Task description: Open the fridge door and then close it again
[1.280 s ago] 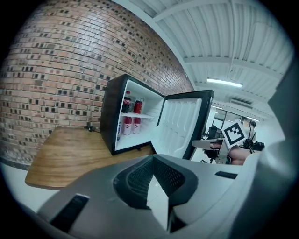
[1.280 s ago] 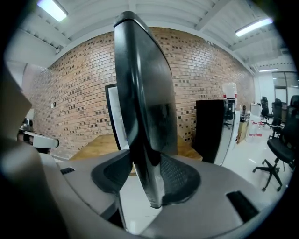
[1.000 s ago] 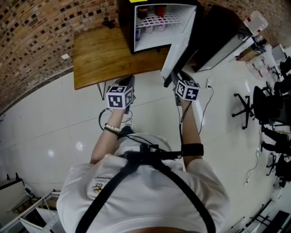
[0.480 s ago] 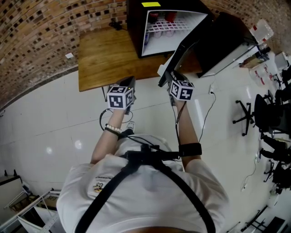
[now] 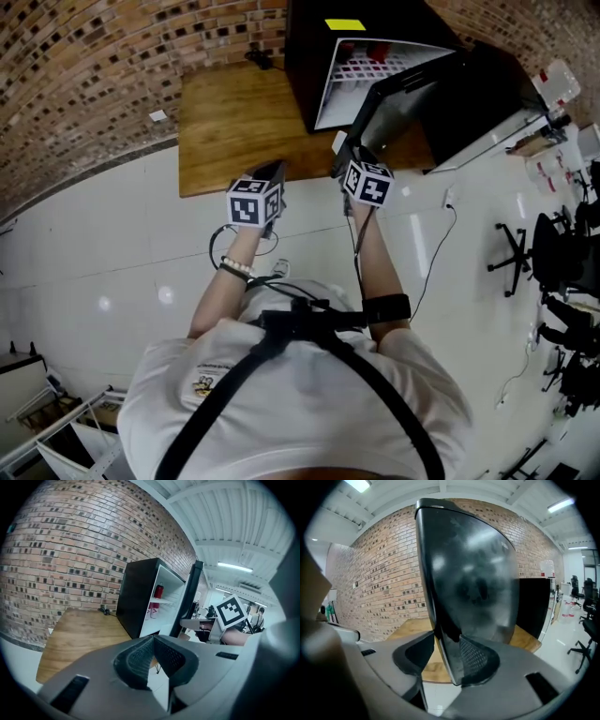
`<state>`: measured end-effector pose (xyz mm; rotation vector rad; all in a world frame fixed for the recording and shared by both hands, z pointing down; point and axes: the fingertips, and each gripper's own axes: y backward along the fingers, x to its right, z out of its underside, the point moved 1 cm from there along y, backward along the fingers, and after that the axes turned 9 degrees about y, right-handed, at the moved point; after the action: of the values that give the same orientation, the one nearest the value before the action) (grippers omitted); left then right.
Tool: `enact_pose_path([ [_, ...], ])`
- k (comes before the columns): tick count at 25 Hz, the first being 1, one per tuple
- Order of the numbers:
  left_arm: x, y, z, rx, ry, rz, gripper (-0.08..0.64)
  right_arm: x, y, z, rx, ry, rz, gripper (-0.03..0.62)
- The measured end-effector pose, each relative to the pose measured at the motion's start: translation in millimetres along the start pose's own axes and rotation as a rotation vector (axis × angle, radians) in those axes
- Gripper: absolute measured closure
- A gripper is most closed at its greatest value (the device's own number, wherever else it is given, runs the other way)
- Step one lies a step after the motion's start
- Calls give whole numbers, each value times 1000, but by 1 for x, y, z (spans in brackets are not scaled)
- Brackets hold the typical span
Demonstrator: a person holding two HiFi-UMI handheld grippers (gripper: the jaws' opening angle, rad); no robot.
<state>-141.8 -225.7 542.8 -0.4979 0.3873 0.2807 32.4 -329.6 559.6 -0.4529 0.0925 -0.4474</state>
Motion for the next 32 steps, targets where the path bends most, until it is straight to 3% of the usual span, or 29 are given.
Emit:
enact_pose_path([
  [11, -71, 6, -35, 28, 39, -53, 560, -28, -69, -34, -38, -27, 105, 407],
  [32, -126, 3, -46, 23, 87, -100, 560, -38, -134, -67, -62, -52, 148, 413],
])
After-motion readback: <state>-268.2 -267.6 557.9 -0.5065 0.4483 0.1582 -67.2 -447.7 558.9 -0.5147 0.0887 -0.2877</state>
